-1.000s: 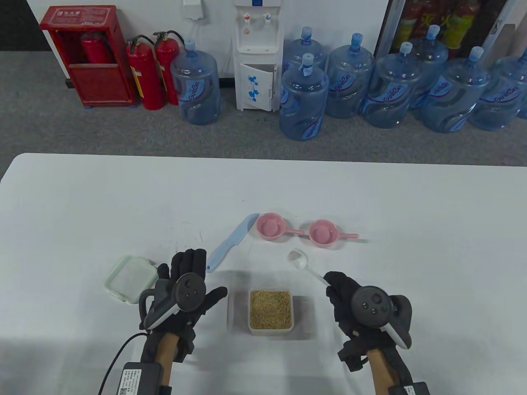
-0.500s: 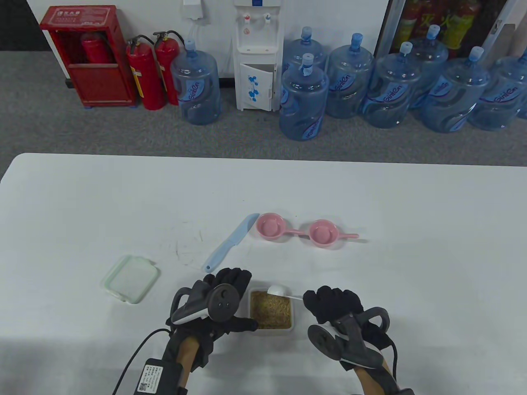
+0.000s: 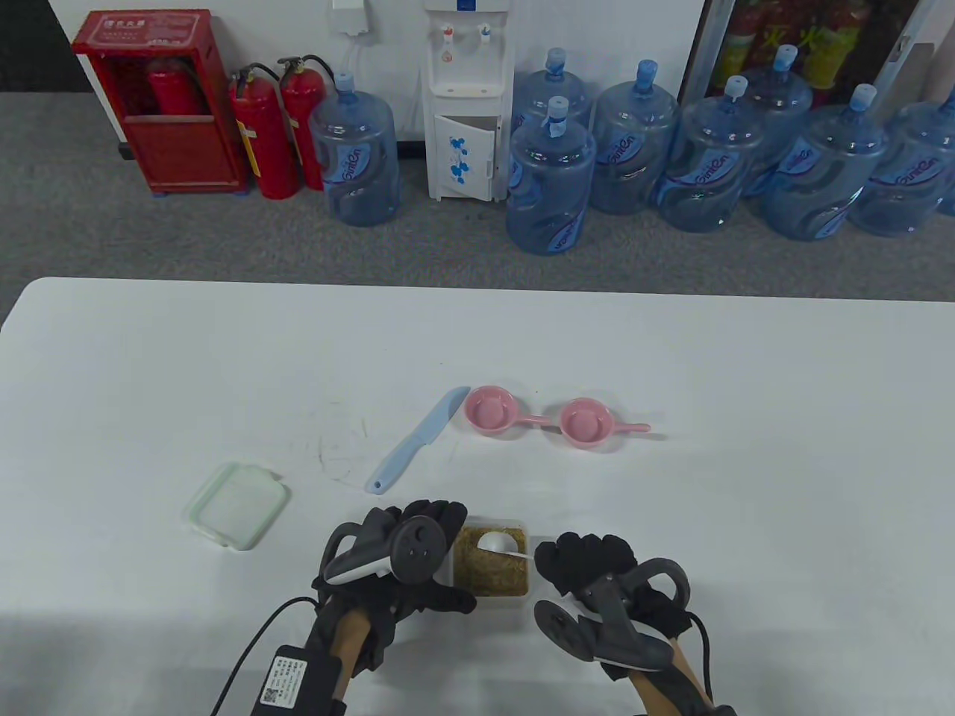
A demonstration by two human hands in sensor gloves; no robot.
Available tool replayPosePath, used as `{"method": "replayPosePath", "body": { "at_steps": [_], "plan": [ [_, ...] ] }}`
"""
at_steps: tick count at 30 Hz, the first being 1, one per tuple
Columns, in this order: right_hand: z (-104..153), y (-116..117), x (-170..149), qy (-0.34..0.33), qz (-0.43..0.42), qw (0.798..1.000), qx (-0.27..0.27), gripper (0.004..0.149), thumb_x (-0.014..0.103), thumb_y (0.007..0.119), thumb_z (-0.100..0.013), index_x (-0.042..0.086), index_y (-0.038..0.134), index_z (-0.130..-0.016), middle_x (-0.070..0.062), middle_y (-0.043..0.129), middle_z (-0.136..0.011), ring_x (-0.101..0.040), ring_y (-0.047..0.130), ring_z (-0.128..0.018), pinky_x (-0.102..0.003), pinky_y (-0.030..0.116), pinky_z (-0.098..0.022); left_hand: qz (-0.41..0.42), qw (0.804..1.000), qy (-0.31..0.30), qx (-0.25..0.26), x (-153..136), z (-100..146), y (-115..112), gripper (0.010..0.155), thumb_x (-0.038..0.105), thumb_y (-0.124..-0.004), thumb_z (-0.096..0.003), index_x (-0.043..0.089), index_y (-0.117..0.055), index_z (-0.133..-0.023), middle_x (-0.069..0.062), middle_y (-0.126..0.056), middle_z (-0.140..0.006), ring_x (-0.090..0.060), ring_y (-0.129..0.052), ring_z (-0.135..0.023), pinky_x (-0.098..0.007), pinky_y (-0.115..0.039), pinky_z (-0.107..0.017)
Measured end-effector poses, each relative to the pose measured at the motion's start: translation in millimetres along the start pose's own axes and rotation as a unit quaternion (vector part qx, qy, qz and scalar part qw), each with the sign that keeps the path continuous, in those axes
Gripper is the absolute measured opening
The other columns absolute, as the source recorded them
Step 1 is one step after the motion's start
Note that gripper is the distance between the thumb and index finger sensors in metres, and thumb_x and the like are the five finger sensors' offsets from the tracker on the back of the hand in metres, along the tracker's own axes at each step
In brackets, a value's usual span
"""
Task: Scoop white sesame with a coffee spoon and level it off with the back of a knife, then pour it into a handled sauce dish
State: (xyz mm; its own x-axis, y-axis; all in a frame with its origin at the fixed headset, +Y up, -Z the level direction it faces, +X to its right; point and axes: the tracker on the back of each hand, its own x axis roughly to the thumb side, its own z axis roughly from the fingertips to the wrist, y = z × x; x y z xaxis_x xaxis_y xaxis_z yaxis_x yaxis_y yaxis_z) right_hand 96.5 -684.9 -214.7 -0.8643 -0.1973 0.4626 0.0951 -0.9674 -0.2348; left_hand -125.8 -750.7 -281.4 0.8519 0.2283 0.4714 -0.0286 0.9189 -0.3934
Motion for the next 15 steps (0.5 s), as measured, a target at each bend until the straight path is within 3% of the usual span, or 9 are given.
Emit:
{"method": "replayPosePath", "body": {
  "at_steps": [7,15],
  "plan": [
    [-4,1,-1,0.008,-0.047,0.998,0.034,0.037,0.031,0.081,-0.054,0.021,0.089,-0.089,-0.011,0.099,-0.067,-0.012,0.098,-0.032,-0.037,0.087,-0.034,-0.008,1.000,0.003,0.001,1,0,0,0.111,0.076,-0.070,-0.0357,0.020,-0.025,-0.120,-0.009,-0.034,-0.127,-0.041,-0.040,-0.122,-0.068,-0.038,-0.084],
    [-8,10,-13,0.077,-0.170,0.981,0.059,0.037,0.030,0.081,-0.053,0.014,0.093,-0.085,-0.011,0.102,-0.052,-0.009,0.093,-0.018,-0.035,0.086,-0.022,-0.009,1.000,0.005,0.000,1,0,0,0.111,0.076,-0.069,-0.0354,0.020,-0.025,-0.120,-0.010,-0.034,-0.127,-0.042,-0.039,-0.122,-0.068,-0.037,-0.084]
  ]
}}
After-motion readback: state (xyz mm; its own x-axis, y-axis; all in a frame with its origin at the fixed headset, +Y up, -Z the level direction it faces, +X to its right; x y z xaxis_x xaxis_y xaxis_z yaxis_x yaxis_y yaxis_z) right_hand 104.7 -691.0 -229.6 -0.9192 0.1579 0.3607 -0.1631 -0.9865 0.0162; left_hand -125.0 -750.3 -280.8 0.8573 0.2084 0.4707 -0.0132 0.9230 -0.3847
